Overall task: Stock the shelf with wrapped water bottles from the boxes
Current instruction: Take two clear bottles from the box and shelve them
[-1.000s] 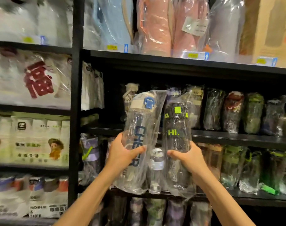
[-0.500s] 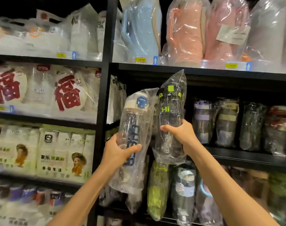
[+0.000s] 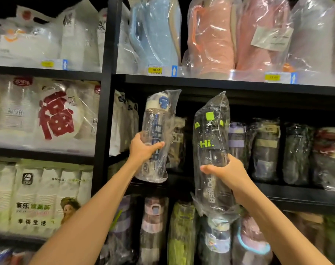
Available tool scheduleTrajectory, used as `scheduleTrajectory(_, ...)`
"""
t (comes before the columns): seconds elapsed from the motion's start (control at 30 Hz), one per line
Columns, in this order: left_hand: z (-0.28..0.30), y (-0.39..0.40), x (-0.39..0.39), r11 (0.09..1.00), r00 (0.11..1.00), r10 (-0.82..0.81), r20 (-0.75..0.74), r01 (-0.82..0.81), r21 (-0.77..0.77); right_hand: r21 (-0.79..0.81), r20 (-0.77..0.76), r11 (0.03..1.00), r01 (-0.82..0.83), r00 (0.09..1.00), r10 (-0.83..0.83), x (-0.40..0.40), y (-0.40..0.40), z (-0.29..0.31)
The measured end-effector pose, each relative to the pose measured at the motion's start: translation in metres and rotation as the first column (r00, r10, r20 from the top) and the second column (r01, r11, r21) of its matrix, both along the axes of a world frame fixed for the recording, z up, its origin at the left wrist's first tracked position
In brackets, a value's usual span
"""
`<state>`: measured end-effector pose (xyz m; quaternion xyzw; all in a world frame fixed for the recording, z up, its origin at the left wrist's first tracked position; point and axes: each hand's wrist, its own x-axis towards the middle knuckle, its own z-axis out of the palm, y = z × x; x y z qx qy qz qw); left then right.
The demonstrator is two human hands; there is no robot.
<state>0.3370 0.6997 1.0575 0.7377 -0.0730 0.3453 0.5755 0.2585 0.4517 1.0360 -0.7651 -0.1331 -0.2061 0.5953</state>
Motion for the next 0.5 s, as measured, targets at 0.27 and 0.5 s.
scheduleTrajectory(0.27,-0.022,-0.005,0.060,0.999,0.998,-0.028,-0.064,0.026,-0.035,-0.069,0.020,0.994,0.082,0.997,-0.080,0.015,-0.023,-0.017)
scheduleTrajectory(0.5,-0.026,-0.018,0.086,0.998,0.998,-0.020,-0.053,0.018,-0.056,0.009,0.019,0.999,0.051,0.999,-0.051,0.019,-0.028,-0.025)
